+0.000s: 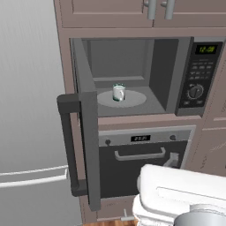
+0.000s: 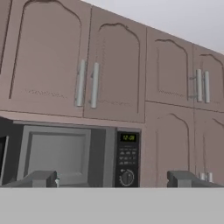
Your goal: Pick the mug from the counter and place it inside the microwave. Then close the microwave.
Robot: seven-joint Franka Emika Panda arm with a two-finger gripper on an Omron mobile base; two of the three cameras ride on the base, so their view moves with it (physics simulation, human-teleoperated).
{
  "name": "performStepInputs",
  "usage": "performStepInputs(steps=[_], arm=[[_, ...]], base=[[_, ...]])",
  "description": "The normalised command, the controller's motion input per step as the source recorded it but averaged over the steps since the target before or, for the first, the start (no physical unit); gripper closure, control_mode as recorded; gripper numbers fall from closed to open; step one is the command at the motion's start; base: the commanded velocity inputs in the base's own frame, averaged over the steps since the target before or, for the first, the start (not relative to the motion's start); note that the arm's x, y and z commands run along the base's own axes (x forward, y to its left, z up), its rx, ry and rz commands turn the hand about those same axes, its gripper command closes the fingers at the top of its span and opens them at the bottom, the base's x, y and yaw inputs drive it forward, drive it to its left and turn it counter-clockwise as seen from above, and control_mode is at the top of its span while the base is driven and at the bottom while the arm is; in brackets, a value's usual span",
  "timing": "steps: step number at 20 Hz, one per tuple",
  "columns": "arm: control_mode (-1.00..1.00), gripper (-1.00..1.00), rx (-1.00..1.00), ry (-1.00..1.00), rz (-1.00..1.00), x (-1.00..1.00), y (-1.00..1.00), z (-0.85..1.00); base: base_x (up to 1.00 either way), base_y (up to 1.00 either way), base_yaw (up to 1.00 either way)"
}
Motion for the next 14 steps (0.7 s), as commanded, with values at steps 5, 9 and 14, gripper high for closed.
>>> performStepInputs(steps=[5, 9, 14], arm=[[-1.00, -1.00, 0.00, 0.00, -0.06, -0.08, 0.58, 0.00], [-1.00, -1.00, -0.03, 0.00, -0.09, 0.00, 0.63, 0.00], [-1.00, -1.00, -0.07, 0.00, -0.17, 0.05, 0.42, -0.03]], base=[[0.00, 0.00, 0.00], [0.00, 0.00, 0.00], [0.00, 0.00, 0.00]])
